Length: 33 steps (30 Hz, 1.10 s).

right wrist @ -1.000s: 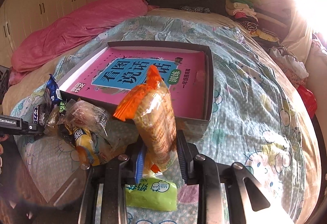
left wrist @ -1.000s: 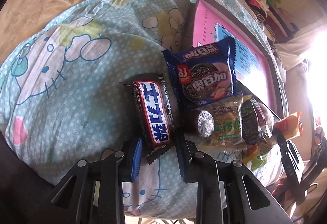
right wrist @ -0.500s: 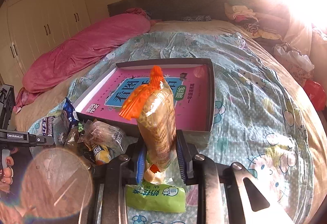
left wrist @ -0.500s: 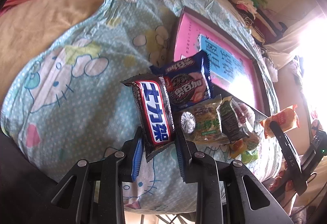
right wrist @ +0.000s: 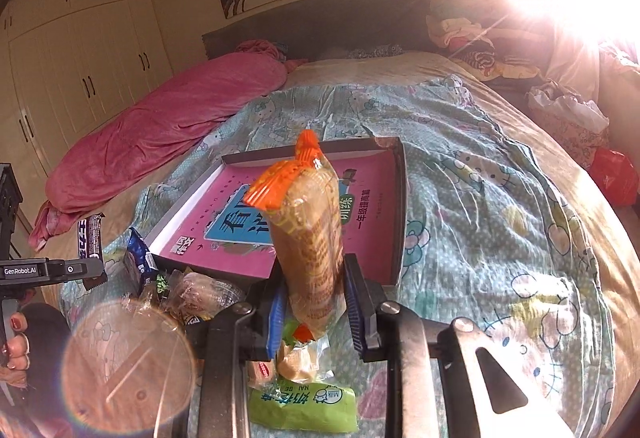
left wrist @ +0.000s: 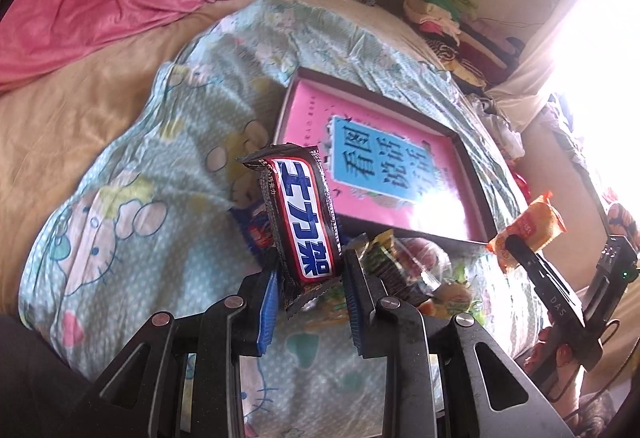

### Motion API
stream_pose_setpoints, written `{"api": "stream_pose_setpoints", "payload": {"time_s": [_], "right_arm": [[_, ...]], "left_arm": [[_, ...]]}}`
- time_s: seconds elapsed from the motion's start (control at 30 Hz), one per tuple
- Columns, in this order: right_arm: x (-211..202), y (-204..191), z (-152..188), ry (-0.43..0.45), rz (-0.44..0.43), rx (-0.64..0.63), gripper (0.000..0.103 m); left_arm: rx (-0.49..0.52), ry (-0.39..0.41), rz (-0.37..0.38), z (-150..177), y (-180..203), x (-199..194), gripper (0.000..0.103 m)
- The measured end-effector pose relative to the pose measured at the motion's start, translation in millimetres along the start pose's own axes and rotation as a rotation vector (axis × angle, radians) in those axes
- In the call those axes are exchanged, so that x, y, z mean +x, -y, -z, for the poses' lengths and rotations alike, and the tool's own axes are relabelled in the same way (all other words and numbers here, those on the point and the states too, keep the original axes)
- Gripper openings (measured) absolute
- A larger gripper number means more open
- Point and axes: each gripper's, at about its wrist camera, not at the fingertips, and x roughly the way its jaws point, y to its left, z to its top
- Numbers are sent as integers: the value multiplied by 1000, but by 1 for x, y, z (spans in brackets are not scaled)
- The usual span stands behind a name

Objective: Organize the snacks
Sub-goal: 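Lift the chocolate bar with the left gripper while the right lifts the bread bag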

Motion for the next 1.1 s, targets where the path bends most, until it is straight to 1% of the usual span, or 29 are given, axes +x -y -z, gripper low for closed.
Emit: {"api": "stream_pose_setpoints", "payload": {"time_s": [0.13,0.37,0.43,0.53,0.6,0.7,0.77,0.8,0.83,1.1], "right_arm": [[1,0,-3,10,5,0,27],[4,5,-5,18,9,17,27],[7,8,-7,19,10,27,23],[10,12,-8,18,20,31,23],[16,14,-8,2,35,30,23],[20,18,-9,-2,25,41,23],[23,18,-10,-6,29,31,23],[25,17,-10,-6,28,29,23],[26,17,-11,-7,23,30,23],[42,17,-16,-19,22,18,23]], "left_arm": [[11,4,17,-6,10,5,30],[28,9,17,-19,22,20,30],[31,8,14,-23,25,26,30],[42,6,6,-30,30,37,30],[44,2,-1,-35,33,44,30],[49,-10,-5,-41,38,56,30],[55,-20,-8,-43,41,62,27],[57,-25,-10,-44,43,65,21],[62,-32,-15,-46,44,68,20],[75,-54,-11,-55,51,85,19]]}}
